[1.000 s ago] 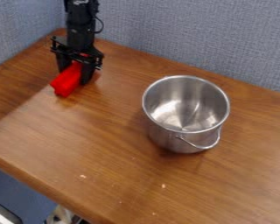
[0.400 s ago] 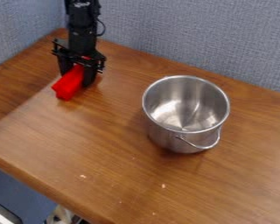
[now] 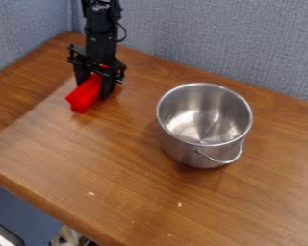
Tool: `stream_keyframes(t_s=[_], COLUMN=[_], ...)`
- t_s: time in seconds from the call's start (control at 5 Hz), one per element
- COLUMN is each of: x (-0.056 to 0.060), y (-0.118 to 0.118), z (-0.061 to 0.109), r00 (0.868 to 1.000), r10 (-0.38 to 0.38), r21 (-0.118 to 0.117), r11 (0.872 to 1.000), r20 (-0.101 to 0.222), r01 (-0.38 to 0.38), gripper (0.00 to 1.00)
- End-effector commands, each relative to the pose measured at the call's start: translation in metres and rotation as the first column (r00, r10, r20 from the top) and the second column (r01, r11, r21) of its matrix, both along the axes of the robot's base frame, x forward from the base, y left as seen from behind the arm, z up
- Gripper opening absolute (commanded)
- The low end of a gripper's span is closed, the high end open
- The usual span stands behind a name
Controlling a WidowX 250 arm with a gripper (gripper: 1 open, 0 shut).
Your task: Put the red object in the metal pot
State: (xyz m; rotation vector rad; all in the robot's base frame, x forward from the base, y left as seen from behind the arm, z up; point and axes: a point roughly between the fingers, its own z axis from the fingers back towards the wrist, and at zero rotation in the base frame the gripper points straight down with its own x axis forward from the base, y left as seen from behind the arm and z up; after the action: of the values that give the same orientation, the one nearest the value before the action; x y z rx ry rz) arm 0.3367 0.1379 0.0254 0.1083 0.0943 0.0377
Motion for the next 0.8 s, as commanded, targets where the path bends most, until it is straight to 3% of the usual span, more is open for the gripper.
stream_keyframes(t_s=[0.0,0.6], x=[0.001,-0.006], y=[0.017,0.005], z=[0.039,0.055], r00=[0.998,0.996], r10=[-0.017,-0.042], r21=[0.028,0.023], r11=[0.999,0.999], r20=[0.068,0.074], r01=[0.015,0.040], gripper=[0.00,0.00])
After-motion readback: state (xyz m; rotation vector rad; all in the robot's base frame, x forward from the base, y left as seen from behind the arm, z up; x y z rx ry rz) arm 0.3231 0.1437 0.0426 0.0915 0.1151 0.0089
